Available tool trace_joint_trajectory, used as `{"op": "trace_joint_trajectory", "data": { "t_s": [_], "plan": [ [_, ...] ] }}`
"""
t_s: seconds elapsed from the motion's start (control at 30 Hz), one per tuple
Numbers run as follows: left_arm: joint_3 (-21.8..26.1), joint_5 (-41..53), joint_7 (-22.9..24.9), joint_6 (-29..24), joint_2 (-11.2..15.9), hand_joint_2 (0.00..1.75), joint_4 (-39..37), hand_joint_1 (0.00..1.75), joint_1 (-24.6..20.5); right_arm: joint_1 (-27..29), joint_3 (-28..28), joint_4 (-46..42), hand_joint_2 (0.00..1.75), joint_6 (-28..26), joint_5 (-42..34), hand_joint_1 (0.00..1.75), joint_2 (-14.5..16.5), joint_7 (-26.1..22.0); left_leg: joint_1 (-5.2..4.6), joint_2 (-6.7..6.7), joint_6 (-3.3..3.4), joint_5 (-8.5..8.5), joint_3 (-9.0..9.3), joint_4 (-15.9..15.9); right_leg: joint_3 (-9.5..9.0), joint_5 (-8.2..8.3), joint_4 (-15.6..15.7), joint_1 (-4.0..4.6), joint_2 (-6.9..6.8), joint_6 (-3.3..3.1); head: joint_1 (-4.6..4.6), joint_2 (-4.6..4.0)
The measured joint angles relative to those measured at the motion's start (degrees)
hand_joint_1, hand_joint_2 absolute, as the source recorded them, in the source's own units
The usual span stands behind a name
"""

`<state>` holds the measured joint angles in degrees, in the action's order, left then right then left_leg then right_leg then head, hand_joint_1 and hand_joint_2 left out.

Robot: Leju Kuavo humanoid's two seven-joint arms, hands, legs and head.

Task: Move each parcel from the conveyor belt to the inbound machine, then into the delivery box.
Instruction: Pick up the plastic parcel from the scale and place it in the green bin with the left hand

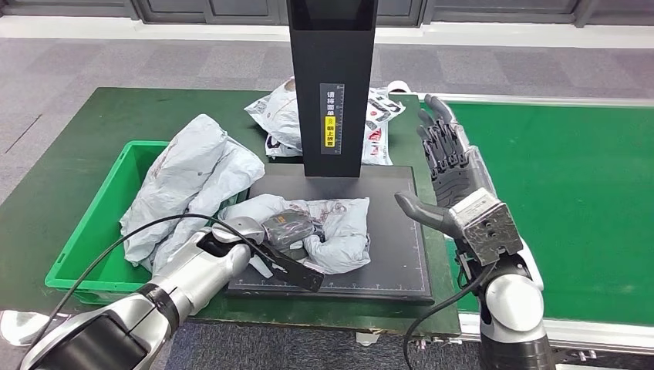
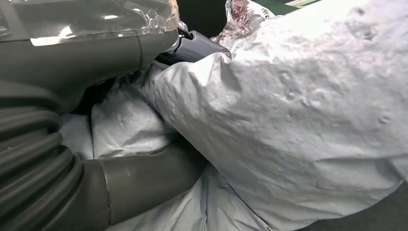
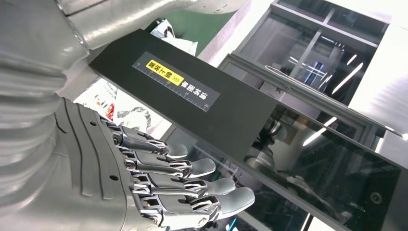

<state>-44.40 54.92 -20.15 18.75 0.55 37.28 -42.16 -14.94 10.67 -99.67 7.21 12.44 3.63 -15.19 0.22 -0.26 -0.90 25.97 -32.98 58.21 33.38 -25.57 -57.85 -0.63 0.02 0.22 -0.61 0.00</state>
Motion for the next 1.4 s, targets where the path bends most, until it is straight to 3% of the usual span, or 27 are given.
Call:
{"op": "trace_joint_trajectory", "data": {
  "t_s": [0.4, 0.63, 0.77, 0.9, 1.1, 1.4],
  "plan": [
    [-0.4, -0.4, 1.0, -1.0, 0.1, 1.75, -0.7, 1.75, -0.4, 0.0, 0.0, 0.0, 1.75, -0.2, 0.0, 0.0, 0.0, 0.0, 0.01, 0.03, -0.13, -0.04, 0.27, -0.1, -0.04, 0.03, 0.0, 0.02, 0.05, -0.14, 0.0, 0.0],
    [0.8, -4.4, 12.6, -14.0, 1.7, 1.75, 3.8, 1.75, -0.3, 4.4, -1.2, -3.2, 1.75, -2.9, 1.1, 0.0, 0.0, -0.1, 0.03, 0.07, -0.24, -0.22, 0.05, -0.1, 0.34, 0.2, 0.0, 0.05, 0.1, -0.24, 0.0, 0.0],
    [8.7, -6.8, 17.7, -25.0, 4.1, 1.75, 16.3, 1.75, 1.9, 8.7, -2.7, -6.3, 1.75, -4.3, 2.1, 0.0, 0.0, -0.9, 0.09, 0.1, -0.32, -0.37, -0.55, -0.1, 0.96, 0.36, 0.0, 0.11, 0.15, -0.29, 0.01, 0.0],
    [20.0, -15.1, 16.1, -36.3, 4.7, 1.75, 32.1, 1.75, 5.6, 11.9, -4.0, -7.9, 1.75, -7.1, 2.8, 0.0, 0.0, -0.7, 0.1, 0.22, -0.32, -0.35, -0.91, 0.0, 1.36, 0.36, -0.1, 0.13, 0.28, -0.32, -0.01, 0.0],
    [31.1, -21.7, 13.9, -36.7, 3.8, 1.75, 44.7, 1.75, 7.1, 15.1, -6.8, -9.0, 1.75, -8.1, 3.0, 0.0, 0.3, -0.6, 0.11, 0.23, -0.29, -0.2, -1.03, -0.1, 1.43, 0.23, 0.0, 0.11, 0.26, -0.29, 0.01, 0.0],
    [36.8, -23.4, 11.2, -39.9, 3.7, 1.75, 51.5, 1.75, 10.7, 16.0, -8.1, -8.8, 1.75, -7.3, 2.0, 0.0, 0.6, -0.8, 0.1, 0.21, -0.29, -0.21, -1.04, 0.0, 1.44, 0.23, 0.0, 0.12, 0.25, -0.3, 0.0, 0.0]
  ]
}}
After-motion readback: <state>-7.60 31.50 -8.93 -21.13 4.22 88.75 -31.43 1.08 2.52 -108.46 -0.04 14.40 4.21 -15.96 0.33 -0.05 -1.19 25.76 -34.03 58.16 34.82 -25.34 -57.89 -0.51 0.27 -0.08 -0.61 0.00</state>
